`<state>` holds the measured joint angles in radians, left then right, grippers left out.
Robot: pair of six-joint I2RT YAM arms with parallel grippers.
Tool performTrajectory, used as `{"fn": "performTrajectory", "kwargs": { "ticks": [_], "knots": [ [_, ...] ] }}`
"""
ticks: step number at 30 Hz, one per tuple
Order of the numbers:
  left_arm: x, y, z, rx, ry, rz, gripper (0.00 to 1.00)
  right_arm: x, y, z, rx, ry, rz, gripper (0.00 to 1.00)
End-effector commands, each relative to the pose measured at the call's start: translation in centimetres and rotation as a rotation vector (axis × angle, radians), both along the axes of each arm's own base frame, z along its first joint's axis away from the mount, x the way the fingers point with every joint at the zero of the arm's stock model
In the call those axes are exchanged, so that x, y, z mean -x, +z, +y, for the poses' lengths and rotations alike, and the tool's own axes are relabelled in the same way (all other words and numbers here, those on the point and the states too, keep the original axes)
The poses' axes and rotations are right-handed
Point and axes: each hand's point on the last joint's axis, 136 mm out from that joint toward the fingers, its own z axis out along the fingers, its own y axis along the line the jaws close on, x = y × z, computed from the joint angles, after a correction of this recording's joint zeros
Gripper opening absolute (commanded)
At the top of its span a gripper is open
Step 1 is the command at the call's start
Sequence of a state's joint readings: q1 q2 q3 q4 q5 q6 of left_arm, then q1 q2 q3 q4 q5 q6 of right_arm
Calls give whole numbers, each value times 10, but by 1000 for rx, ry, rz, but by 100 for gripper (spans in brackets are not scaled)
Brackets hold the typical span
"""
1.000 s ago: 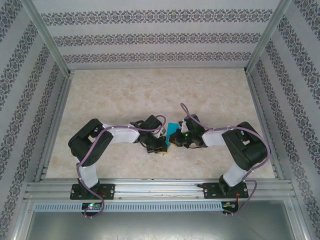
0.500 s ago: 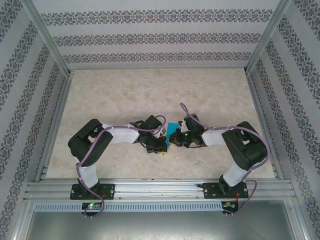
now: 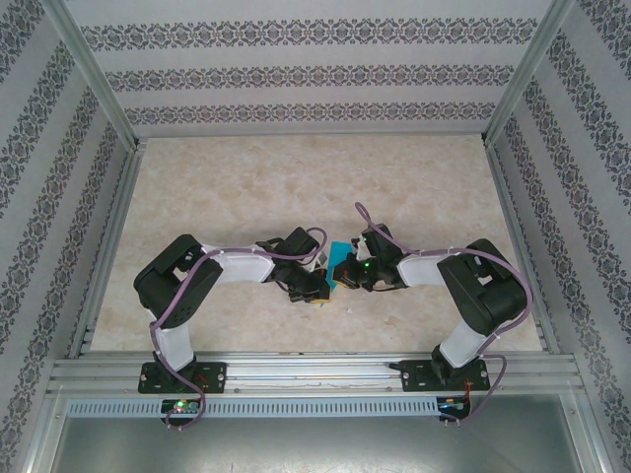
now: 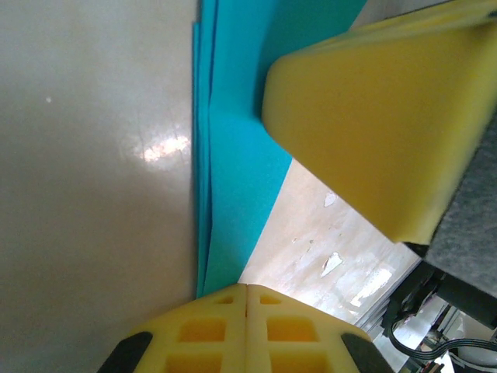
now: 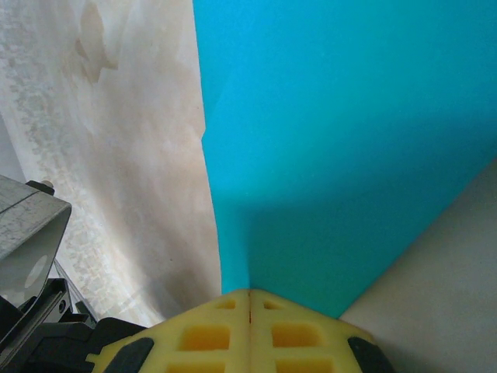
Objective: Fold a paper plane with a square sheet of paper (fold left side to right side)
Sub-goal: Fold the wing for the fifth time at the center of the table.
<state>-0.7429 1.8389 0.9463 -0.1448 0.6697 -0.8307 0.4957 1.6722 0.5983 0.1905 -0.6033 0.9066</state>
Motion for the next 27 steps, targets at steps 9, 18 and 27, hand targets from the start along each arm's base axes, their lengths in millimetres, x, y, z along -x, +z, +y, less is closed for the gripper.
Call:
{"fn": "performTrajectory", "kwargs": {
  "ticks": [9, 18, 27],
  "knots": [
    [24, -16, 29, -79, -32, 42, 4, 44, -61, -43, 262, -20, 184, 0],
    [36, -14, 38, -75, -59, 43, 4, 44, -62, -43, 264, -15, 187, 0],
    [34, 8, 34, -4, -35, -5, 4, 44, -61, -42, 262, -11, 189, 0]
  ]
}}
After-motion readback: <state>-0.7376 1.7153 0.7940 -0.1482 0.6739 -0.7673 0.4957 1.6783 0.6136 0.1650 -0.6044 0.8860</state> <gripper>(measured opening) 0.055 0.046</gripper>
